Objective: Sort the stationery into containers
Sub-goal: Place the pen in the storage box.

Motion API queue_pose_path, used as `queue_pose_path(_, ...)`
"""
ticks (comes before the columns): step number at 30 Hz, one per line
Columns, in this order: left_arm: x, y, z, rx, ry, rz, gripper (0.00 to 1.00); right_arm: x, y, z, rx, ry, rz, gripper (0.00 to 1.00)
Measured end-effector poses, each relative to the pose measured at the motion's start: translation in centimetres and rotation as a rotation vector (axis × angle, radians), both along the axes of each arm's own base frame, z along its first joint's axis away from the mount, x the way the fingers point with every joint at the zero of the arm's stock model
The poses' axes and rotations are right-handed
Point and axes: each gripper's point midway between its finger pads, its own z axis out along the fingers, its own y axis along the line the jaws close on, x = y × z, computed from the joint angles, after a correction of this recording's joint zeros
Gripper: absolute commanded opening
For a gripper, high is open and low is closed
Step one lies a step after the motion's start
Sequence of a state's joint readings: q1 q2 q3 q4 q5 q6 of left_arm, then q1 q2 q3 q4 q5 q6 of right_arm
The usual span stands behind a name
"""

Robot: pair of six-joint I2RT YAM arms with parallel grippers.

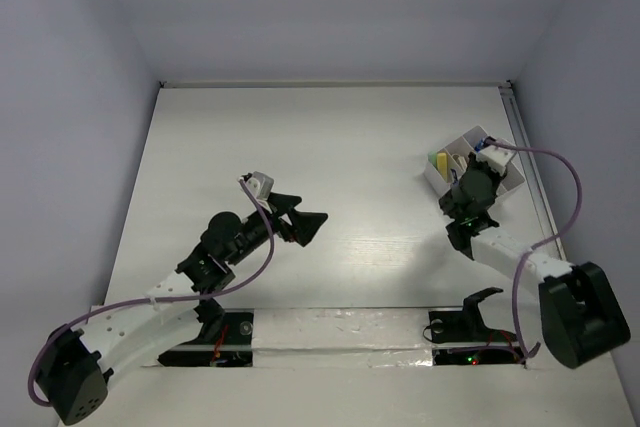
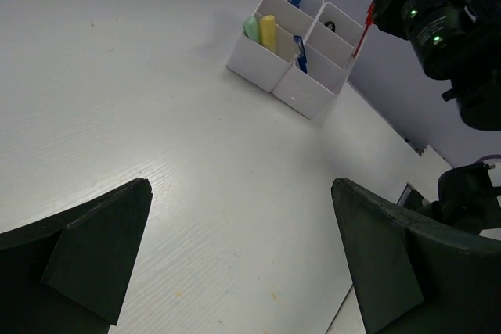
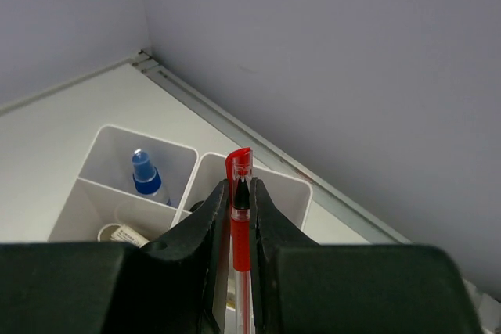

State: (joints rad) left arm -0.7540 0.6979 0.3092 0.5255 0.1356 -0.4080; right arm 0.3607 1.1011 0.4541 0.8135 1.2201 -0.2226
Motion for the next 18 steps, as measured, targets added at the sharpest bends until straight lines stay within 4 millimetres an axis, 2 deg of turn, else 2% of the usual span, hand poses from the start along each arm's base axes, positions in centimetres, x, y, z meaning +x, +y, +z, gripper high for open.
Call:
queue_pose_path(3,0.0,0.1,0.2,-0.004,-0.007,0.006,0.99,0.9,0.1,-1.1,-0.095,0.07,-0.003,0.0)
queue_pose_path(9,0.0,0.3,0.8,-0.014,-0.024,0.016,0.99,1.6,0.4,-5.4,-0.301,0.355,-0.004,0.0)
queue_pose_path(18,0.2,0.5,0.6,-0.01,-0.02,0.029,0.99,1.2,1.5,-5.7,-0.33,0.375,0.017,0.0)
